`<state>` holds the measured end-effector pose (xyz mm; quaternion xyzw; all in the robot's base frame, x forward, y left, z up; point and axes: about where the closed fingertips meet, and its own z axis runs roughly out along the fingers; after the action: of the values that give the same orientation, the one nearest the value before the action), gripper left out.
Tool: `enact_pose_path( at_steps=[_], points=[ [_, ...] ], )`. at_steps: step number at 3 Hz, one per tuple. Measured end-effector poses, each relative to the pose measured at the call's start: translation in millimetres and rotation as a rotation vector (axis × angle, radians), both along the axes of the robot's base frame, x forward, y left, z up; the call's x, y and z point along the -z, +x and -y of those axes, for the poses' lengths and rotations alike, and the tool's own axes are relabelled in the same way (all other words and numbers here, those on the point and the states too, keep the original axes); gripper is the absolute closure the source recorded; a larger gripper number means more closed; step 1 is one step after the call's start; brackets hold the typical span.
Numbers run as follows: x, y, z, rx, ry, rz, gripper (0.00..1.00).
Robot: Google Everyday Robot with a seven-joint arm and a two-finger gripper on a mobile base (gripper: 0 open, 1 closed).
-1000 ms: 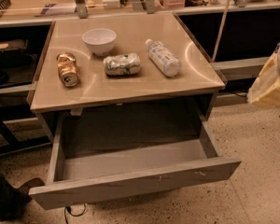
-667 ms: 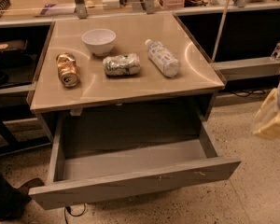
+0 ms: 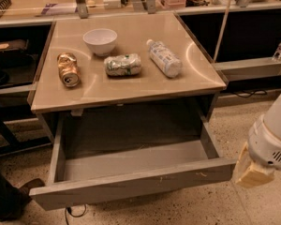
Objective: Close top drawer
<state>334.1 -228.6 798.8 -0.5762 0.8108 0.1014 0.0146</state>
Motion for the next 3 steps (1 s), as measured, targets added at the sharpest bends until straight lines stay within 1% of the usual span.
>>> enact_pose_path(
  at_steps=[1,2,3],
  points=[
    [5.8,-3.6,0.4,0.0,-0.001,-0.014,1.0],
    [38.5,-8.2,-7.8,0.017,-0.006,-0.062,1.0],
    [83.8,2.2,-24.7,0.05,0.011,-0.096,1.0]
  ],
)
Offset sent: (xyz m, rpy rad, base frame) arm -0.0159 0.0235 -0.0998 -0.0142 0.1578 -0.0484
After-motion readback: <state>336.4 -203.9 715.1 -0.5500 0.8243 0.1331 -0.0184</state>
